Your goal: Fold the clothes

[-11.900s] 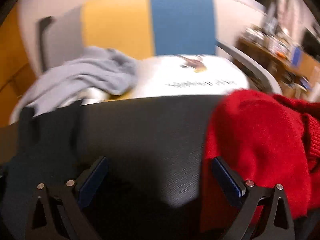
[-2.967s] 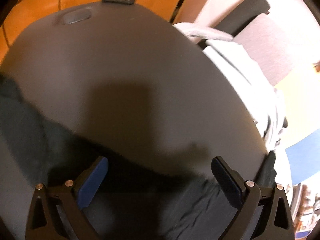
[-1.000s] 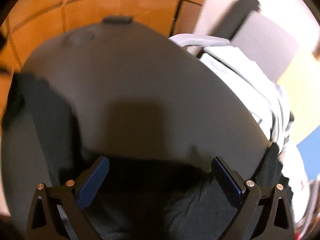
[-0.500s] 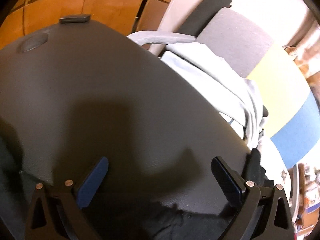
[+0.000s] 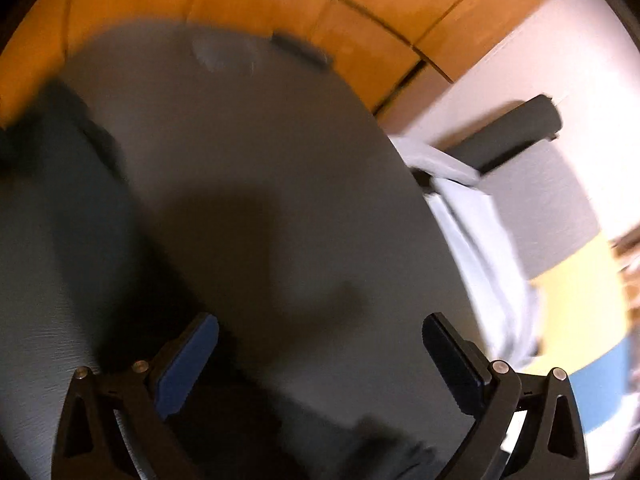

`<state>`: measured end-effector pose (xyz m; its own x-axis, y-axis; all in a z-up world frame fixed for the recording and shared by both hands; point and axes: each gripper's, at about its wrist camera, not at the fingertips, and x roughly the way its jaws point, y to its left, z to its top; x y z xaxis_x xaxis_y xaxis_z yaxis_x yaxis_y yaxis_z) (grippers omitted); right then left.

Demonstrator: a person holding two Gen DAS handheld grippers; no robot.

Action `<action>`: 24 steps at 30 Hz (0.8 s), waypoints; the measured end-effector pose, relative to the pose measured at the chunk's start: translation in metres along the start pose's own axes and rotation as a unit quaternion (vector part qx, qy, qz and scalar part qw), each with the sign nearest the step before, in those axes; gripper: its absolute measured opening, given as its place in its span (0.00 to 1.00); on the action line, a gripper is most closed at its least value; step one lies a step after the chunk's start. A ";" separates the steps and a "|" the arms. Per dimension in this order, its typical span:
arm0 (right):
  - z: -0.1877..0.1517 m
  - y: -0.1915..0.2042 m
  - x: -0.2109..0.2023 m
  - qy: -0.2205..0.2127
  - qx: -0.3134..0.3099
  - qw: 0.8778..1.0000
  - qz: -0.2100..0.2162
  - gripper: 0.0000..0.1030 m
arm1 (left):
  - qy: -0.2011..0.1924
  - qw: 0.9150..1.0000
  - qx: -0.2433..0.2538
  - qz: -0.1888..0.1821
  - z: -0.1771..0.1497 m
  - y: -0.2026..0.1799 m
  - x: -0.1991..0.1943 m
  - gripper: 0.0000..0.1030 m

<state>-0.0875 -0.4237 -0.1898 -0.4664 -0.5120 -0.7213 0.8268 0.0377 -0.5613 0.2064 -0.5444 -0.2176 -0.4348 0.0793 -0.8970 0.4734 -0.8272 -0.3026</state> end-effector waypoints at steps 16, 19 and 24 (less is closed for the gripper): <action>-0.088 -0.115 -0.012 0.018 0.298 0.951 0.081 1.00 | -0.048 0.996 0.041 -0.064 0.045 -0.047 -0.036 0.30; -0.137 -0.107 -0.041 0.024 0.329 0.941 0.077 1.00 | -0.055 0.991 0.067 -0.103 0.060 -0.098 -0.012 0.33; -0.236 -0.109 -0.086 0.078 0.389 0.917 0.037 1.00 | -0.065 0.977 0.109 -0.168 0.087 -0.184 0.027 0.34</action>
